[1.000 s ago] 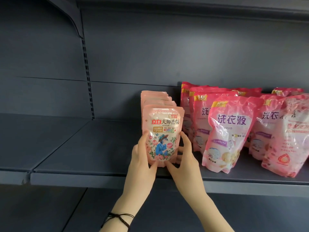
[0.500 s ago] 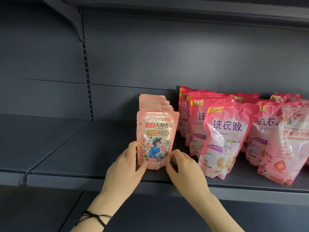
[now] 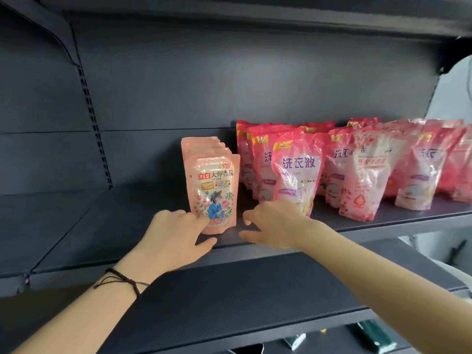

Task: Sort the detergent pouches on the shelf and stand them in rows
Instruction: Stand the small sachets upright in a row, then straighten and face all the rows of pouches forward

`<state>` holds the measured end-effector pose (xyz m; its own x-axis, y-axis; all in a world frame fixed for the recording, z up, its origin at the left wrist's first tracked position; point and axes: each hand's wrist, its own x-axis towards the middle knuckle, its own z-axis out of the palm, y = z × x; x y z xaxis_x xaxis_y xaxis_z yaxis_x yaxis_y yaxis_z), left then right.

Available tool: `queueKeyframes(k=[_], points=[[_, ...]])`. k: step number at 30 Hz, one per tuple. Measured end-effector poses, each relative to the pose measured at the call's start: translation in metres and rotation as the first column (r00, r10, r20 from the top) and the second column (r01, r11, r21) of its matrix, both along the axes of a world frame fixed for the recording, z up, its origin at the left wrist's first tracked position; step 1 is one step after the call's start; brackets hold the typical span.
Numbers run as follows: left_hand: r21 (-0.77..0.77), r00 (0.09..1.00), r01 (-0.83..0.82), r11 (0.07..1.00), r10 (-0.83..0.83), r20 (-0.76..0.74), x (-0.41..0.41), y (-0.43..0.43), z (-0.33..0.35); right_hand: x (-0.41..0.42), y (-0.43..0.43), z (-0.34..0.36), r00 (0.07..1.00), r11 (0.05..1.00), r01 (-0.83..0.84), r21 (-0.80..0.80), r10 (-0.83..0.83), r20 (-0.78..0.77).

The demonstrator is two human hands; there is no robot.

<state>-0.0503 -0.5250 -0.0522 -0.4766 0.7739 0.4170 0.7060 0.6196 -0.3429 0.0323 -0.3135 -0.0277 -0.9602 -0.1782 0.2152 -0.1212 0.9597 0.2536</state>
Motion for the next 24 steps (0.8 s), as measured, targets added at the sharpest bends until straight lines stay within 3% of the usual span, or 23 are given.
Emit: queueKeyframes(k=[8, 15, 20, 24], points=[[-0.001, 0.992, 0.125, 0.992, -0.125, 0.017, 0.046, 0.066, 0.01, 0.074, 0.055, 0.01, 0.985, 0.987, 0.159, 0.035, -0.156, -0.074], [0.028, 0.975, 0.202, 0.979, -0.198, -0.105, 0.096, 0.172, 0.019, 0.13, 0.149, 0.015, 0.974, 0.978, 0.201, 0.06, -0.193, -0.117], [-0.001, 0.98, 0.196, 0.981, -0.196, -0.027, 0.131, 0.264, 0.019, 0.165, 0.226, 0.017, 0.976, 0.97, 0.208, 0.125, -0.198, -0.087], [0.062, 0.976, 0.216, 0.974, -0.216, -0.01, 0.155, 0.327, 0.019, 0.188, 0.287, 0.015, 0.973, 0.97, 0.218, 0.109, -0.208, -0.095]])
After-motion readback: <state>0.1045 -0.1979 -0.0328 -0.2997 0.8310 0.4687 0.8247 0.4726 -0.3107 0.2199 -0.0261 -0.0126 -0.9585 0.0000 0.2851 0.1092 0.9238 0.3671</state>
